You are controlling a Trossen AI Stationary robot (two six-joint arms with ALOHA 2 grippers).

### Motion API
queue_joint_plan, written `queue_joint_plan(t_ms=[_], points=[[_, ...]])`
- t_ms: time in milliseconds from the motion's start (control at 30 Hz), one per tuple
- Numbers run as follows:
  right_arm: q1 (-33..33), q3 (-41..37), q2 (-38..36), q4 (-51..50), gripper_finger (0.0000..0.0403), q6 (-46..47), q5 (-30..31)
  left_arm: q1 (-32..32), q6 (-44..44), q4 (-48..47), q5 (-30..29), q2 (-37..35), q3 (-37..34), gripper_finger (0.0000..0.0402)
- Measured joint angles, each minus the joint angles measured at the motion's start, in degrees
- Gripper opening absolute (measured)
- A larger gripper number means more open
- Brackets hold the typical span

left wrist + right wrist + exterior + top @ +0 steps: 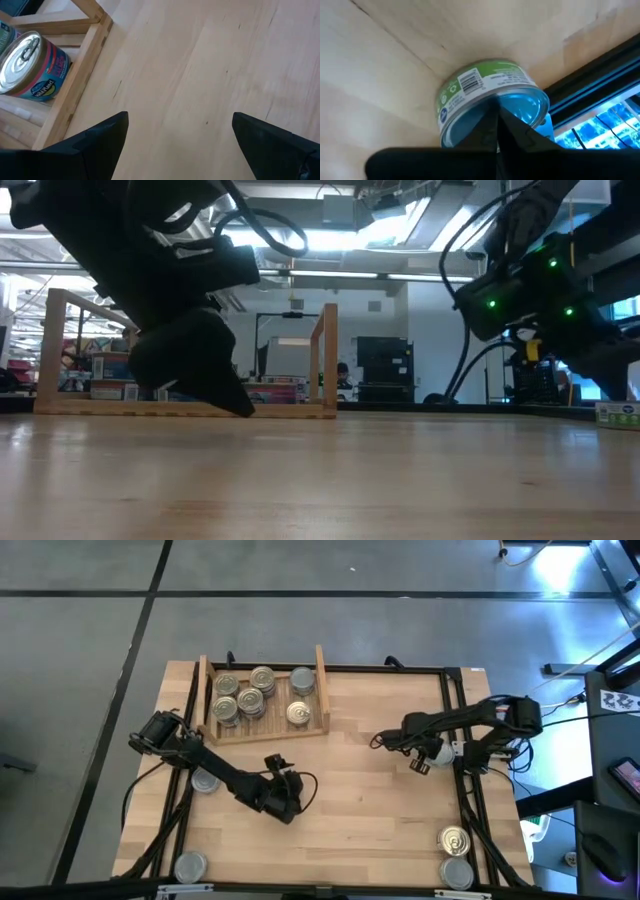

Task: Stack canned seafood by type on shelf
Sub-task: Move the green tuna can from the middle right to the center

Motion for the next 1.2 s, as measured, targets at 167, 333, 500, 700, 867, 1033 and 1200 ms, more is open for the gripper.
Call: queue_joint_plan(t_ms=[167,333,500,700,867,1033,1200], points=[[1.92,1.66,1.79,0.53,0.0013,-1.09,-0.13,0.01,-1.46,0.1,0.04,0.0,0.0,0.0354],[7.37,6.91,1.79,5.5,0.0008,-2.52,0.91,0.44,-2.18,0.29,0.09,0.0,0.0,0.0354],[13.22,9.51,1.59,16.09,0.0008,-7.18,0.47,-0.21,-1.67,1.0,0.09,0.0,-0.02,0.0354],[16.93,9.36,2.01,33.55,0.0008,-10.73,0.07,-2.5,-3.37,0.1,0.84,-1.77,0.34,0.0354],[17.79,9.33,4.63,46.13,0.0008,-14.39,-0.1,-5.83,-4.33,-5.18,1.29,-8.83,1.4,0.0354],[17.68,9.38,9.55,60.11,0.0008,-16.76,0.89,-8.23,-7.54,-13.04,0.87,-17.17,1.48,0.0354],[17.62,10.56,15.18,72.69,0.0008,-19.6,0.9,-8.64,-10.71,-19.77,0.46,-23.52,1.49,0.0354]])
